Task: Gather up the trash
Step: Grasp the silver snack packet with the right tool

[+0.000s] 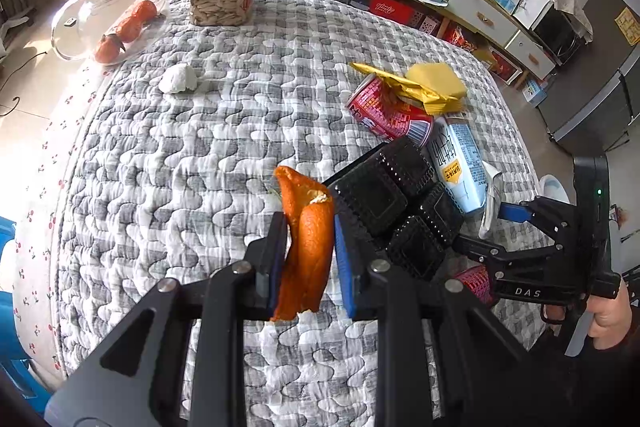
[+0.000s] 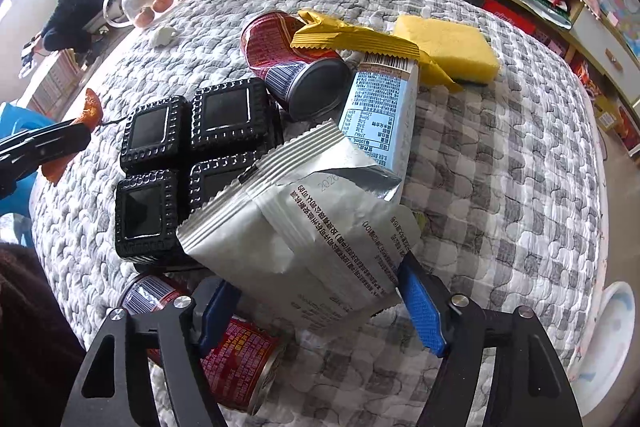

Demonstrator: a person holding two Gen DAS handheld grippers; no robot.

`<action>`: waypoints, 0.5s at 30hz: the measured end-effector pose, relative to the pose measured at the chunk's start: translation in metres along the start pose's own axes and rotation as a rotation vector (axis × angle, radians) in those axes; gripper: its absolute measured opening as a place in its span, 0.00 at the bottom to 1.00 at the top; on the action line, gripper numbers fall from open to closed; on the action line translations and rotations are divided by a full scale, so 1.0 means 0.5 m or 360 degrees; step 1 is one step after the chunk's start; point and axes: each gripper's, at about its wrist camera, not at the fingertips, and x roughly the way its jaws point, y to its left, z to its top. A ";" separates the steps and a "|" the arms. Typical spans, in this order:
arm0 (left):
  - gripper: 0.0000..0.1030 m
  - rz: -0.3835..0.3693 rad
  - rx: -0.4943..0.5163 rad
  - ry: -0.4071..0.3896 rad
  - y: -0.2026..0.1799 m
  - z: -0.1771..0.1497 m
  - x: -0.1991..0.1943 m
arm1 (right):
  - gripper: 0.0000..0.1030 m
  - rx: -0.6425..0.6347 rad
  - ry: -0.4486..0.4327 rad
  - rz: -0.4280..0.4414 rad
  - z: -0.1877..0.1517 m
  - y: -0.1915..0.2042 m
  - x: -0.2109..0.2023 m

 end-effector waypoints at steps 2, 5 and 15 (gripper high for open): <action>0.25 -0.0005 0.0003 -0.0002 -0.003 0.000 -0.002 | 0.64 0.0021 -0.0004 0.0006 -0.001 -0.006 -0.003; 0.25 -0.0007 0.0005 -0.0005 -0.005 -0.001 -0.003 | 0.63 0.0042 -0.0016 0.0011 -0.003 -0.015 -0.010; 0.25 -0.0010 -0.0012 -0.0031 -0.007 0.004 -0.011 | 0.62 0.0130 -0.0084 0.0023 -0.009 -0.044 -0.043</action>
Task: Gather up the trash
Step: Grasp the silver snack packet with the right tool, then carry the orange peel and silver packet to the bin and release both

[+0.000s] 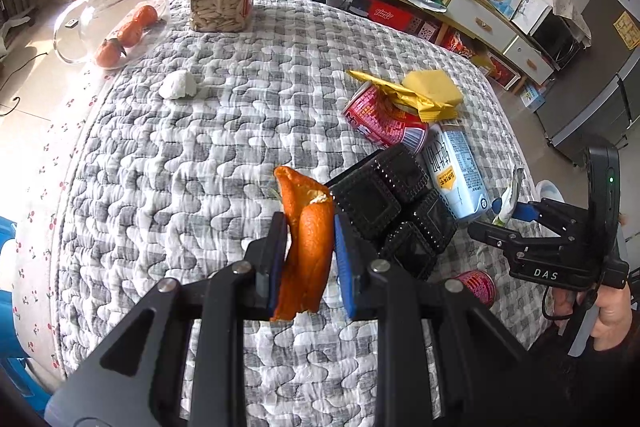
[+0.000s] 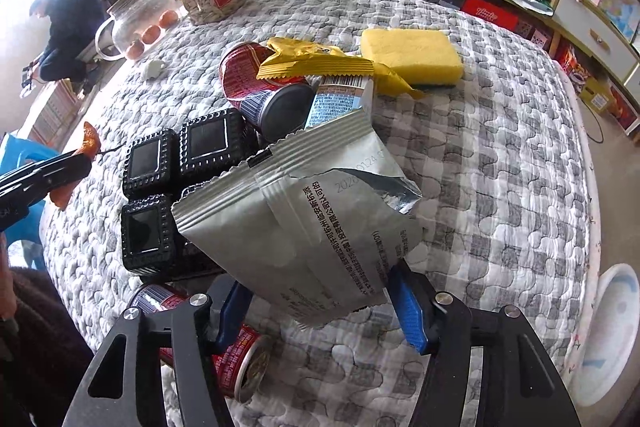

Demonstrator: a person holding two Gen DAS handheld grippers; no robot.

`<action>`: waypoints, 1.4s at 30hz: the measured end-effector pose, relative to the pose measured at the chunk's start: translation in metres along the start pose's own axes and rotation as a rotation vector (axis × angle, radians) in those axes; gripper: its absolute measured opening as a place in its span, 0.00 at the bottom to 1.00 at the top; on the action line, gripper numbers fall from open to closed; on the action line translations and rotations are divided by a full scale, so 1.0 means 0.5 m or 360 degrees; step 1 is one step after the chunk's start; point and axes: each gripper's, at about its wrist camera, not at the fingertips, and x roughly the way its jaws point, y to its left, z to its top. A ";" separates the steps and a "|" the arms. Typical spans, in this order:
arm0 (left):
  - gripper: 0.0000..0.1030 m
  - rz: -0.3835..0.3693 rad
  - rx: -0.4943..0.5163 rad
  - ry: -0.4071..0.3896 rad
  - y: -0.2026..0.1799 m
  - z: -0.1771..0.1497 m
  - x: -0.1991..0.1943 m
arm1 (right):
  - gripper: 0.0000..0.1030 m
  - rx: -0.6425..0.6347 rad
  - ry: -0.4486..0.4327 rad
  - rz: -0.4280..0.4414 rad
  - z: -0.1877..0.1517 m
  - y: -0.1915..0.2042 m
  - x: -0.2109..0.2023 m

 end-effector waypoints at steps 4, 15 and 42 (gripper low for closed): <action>0.25 -0.0012 0.0013 -0.0010 -0.014 0.005 0.001 | 0.62 0.0046 -0.0036 0.0003 -0.001 -0.018 -0.019; 0.25 -0.0048 0.0084 -0.0014 -0.079 0.014 0.017 | 0.62 0.0213 -0.0129 -0.0009 -0.020 -0.105 -0.080; 0.24 -0.0236 0.0484 0.0054 -0.426 0.037 0.094 | 0.62 0.0915 -0.0320 -0.0195 -0.219 -0.504 -0.261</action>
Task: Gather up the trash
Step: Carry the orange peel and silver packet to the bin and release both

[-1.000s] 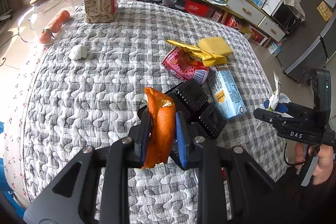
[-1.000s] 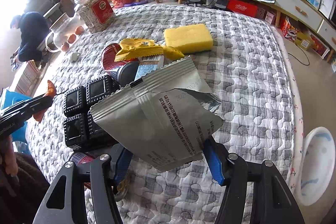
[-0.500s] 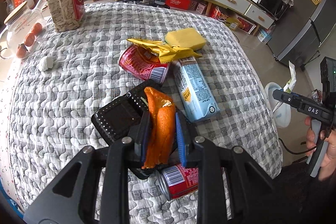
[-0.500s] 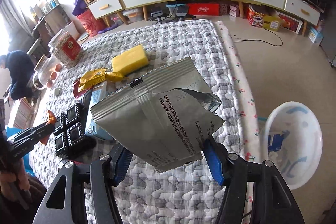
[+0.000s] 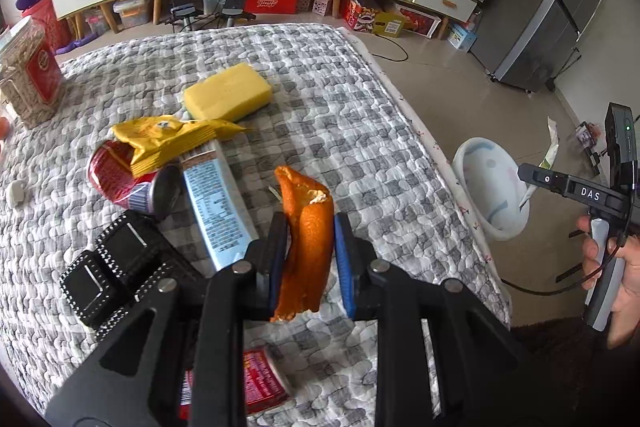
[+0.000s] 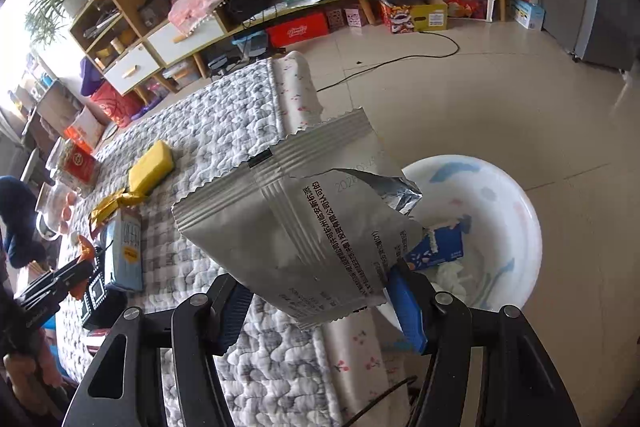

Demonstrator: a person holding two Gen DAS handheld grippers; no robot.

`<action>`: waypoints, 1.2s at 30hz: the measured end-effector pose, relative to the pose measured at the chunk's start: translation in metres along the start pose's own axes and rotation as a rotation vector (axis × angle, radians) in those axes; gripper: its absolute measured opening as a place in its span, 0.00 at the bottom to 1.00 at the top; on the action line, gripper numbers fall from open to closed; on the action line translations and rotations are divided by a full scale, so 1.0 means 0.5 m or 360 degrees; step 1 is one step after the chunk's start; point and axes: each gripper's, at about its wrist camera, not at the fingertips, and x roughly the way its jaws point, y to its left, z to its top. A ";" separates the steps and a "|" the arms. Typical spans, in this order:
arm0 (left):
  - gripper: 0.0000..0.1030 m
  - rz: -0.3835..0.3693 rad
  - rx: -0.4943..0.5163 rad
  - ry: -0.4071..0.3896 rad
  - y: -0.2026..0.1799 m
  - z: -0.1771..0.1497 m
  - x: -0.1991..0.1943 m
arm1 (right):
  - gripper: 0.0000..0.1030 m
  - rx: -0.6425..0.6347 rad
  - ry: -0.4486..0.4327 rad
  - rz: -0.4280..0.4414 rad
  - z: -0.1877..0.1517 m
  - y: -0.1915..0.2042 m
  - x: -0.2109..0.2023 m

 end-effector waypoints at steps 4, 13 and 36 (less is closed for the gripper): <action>0.24 -0.0064 0.0099 0.0038 -0.085 0.015 0.045 | 0.62 0.0105 0.0014 -0.0065 0.002 -0.085 -0.004; 0.24 -0.0219 0.0273 0.0128 -0.272 0.030 0.142 | 0.62 0.0355 0.0079 -0.0122 -0.005 -0.245 0.013; 0.25 -0.0297 0.0472 0.0240 -0.439 0.048 0.259 | 0.82 0.0574 0.0047 -0.0167 -0.022 -0.341 -0.024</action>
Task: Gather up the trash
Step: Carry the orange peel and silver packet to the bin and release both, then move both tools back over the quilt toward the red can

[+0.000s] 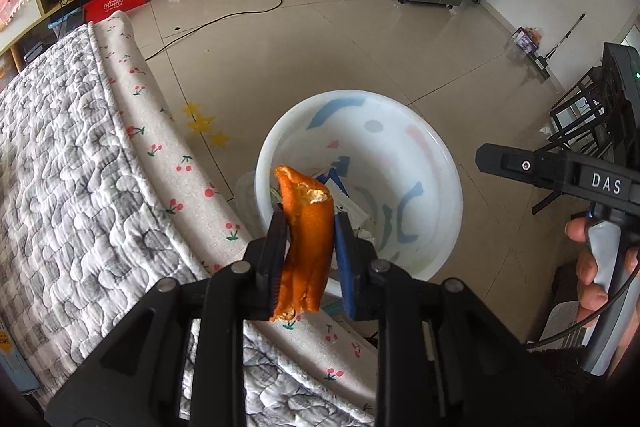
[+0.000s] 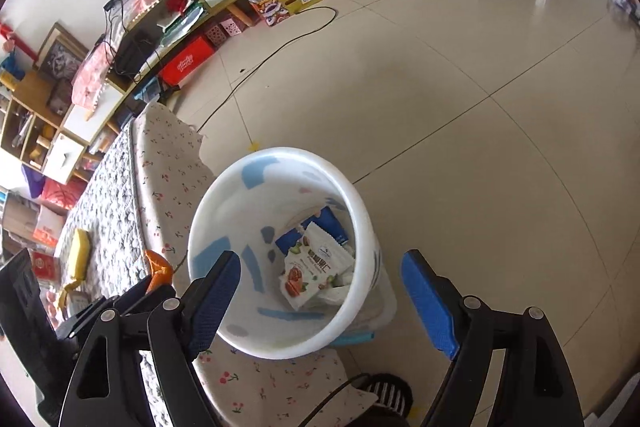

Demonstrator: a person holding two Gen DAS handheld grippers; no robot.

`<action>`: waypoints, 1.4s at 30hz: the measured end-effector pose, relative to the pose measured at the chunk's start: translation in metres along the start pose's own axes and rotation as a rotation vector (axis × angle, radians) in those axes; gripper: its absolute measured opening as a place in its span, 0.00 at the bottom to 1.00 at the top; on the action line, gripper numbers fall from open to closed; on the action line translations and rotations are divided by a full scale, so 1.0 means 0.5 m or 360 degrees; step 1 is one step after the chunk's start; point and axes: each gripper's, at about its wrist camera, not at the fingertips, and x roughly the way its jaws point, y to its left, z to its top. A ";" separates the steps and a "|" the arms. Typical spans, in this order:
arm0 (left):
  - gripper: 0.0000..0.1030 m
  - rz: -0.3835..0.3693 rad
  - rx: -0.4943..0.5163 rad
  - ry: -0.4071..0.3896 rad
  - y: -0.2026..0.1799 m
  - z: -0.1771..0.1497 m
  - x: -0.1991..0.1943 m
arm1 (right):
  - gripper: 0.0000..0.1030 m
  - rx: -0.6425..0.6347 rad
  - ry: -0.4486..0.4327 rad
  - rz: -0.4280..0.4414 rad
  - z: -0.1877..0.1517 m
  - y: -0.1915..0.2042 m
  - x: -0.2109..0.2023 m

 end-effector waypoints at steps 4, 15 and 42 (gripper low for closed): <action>0.25 -0.0004 0.0028 -0.0016 -0.013 0.006 0.005 | 0.82 -0.0006 -0.0013 -0.0076 -0.003 -0.018 -0.007; 0.80 0.0118 0.0044 -0.0089 0.014 -0.002 -0.042 | 0.82 -0.0070 -0.0052 -0.0117 -0.013 -0.011 -0.029; 0.99 0.0440 -0.0325 -0.0227 0.301 -0.259 -0.345 | 0.85 -0.0646 -0.0110 -0.0037 -0.147 0.330 -0.039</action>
